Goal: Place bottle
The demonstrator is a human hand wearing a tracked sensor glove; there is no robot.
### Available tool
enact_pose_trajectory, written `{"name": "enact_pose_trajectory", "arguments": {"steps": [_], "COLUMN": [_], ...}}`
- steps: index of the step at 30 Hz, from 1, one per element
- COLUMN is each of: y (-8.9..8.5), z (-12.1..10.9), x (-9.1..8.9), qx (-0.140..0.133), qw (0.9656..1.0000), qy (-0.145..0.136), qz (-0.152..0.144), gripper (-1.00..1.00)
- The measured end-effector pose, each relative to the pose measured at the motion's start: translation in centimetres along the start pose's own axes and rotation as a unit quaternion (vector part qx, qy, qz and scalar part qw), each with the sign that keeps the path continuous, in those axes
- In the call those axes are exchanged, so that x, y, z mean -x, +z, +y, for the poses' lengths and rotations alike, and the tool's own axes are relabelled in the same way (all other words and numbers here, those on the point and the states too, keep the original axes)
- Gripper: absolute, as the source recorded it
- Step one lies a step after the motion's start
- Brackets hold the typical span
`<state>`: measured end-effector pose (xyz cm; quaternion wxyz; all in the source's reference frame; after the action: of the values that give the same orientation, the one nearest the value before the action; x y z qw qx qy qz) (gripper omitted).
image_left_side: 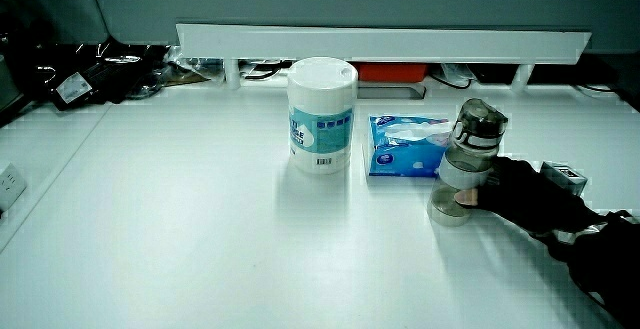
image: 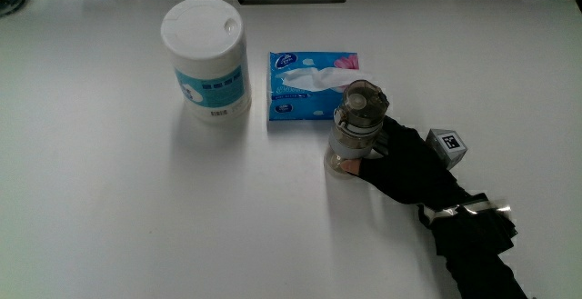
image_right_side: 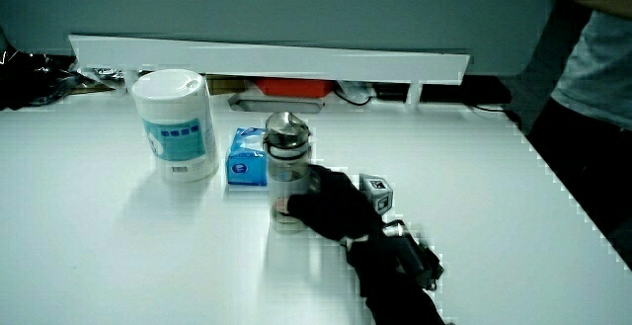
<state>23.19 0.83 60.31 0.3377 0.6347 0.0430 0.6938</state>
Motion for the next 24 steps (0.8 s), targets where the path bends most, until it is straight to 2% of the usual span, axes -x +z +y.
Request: {"name": "enact_pose_trajectory", "arguments": {"steps": [2, 7, 9, 10, 12, 13, 15, 18, 19, 21, 22, 24], "y": [0.0, 0.1, 0.4, 0.0, 0.5, 0.3, 0.6, 0.5, 0.3, -0.1, -0.1, -0.2], "z": [0.0, -0.1, -0.1, -0.3, -0.5, -0.8, -1.1, -2.3, -3.0, -4.3, -4.9, -6.3], "x": [-0.1, -0.3, -0.6, -0.1, -0.5, -0.1, -0.2, 0.2, 0.5, 1.0, 1.0, 1.0], "qx": [0.002, 0.003, -0.003, -0.002, -0.009, -0.005, -0.006, -0.004, -0.011, -0.029, -0.033, -0.068], "qw": [1.0, 1.0, 0.9999, 1.0, 0.9999, 1.0, 1.0, 0.9998, 0.9998, 0.9992, 0.9987, 0.9959], "qy": [-0.001, -0.006, -0.009, -0.005, -0.008, 0.001, -0.001, 0.012, 0.005, 0.024, 0.032, 0.045], "qz": [0.003, 0.001, -0.007, -0.003, -0.003, 0.004, -0.003, -0.012, -0.013, -0.012, -0.022, -0.038], "gripper": [0.0, -0.23, -0.32, -0.36, -0.45, -0.5, -0.59, -0.73, -0.77, -0.86, -0.91, -1.0]}}
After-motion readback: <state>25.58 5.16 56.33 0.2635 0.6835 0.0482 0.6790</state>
